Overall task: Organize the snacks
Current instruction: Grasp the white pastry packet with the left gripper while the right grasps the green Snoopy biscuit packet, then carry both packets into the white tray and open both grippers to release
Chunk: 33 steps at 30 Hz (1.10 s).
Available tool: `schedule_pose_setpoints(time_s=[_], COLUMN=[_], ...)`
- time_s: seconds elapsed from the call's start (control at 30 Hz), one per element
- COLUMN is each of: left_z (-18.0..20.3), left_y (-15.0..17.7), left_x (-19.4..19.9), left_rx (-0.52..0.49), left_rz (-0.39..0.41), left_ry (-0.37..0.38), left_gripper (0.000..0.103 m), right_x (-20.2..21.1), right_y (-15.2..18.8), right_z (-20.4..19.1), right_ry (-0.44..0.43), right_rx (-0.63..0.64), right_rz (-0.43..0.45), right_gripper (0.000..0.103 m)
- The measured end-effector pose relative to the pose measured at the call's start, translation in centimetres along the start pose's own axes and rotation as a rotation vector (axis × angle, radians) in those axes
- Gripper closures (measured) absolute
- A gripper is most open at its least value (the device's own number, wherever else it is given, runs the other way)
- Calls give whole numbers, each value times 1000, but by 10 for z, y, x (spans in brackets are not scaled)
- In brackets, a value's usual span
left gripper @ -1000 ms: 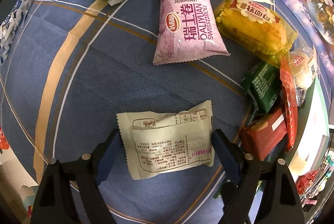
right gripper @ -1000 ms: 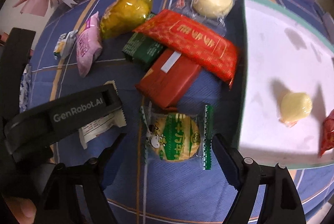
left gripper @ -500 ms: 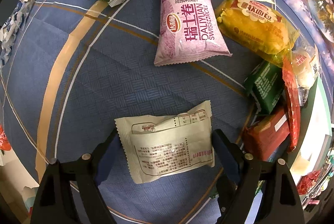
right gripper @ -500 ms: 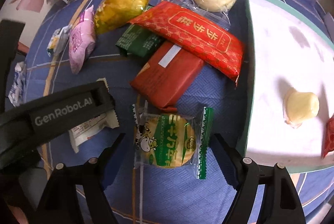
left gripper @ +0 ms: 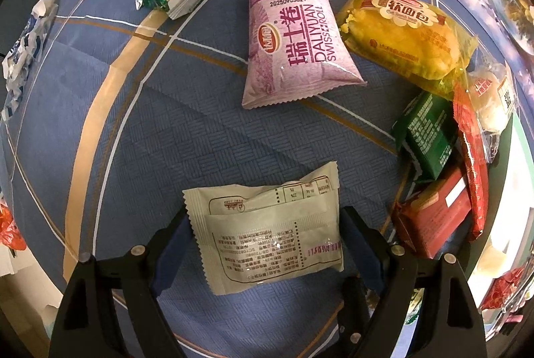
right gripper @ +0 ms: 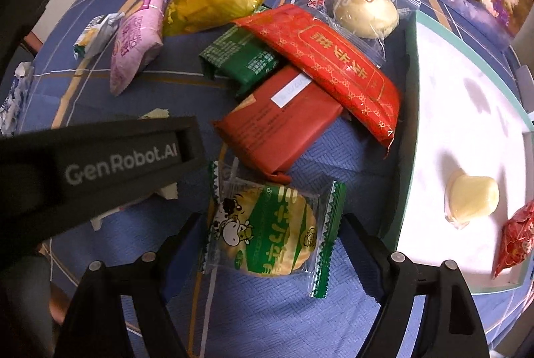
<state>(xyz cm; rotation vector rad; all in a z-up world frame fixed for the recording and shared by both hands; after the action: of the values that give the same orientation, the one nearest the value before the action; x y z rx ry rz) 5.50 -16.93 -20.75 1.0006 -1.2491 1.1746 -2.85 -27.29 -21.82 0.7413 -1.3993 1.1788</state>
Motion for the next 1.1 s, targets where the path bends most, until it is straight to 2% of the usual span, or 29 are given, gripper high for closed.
schedule_pose_setpoints(time_s=[0.07,0.13,0.17,0.23,0.33,0.4,0.7,0.9,1.1], left_z=[-1,-3,-2,-4,-4,-5,0,2,8], left_y=[1,1,0,0,0,0,-5,-11,-18], left_x=[2,5,7,11,14,17,33,59,99], left_rx=[-4,-5,-4,-7,1,1,25,42,51], left_rz=[1,7,14,21,25,31,41,86,165], left_ry=[2,2,4,4,8,10,71,104,157], left_gripper=[17,21,27,33,37,45,46,46,46], right_x=[3,18,20,23,24,25,51,76,104], right_y=[-1,-1,-2,-3,-4,-4,-15,-21,-27], right_z=[5,15,16,22,24,25,34,44,59], right_ry=[1,-9,-13,-19,-50,-61,-124,-153,-174], right_rx=[0,-16,-28,-50,-73,-82,-115,-127,-151], right_rz=[-2,-4,-3,2,0,-1,25,80,160], right_gripper=[23,30,32,45,45,45,46,46,46])
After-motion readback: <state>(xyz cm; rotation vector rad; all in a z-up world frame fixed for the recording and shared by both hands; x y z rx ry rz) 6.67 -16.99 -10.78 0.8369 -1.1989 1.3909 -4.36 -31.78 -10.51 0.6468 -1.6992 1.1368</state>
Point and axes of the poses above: each gripper's, at about its wrist camera, not at the fingertips, and x roughly against the way its jaws point, z to its right, y to its underside, the point moved 8 cm from there along -x, roughly the way its jaws point, and after that the axes turned 5 degrees about y, right-handed, at the moved point
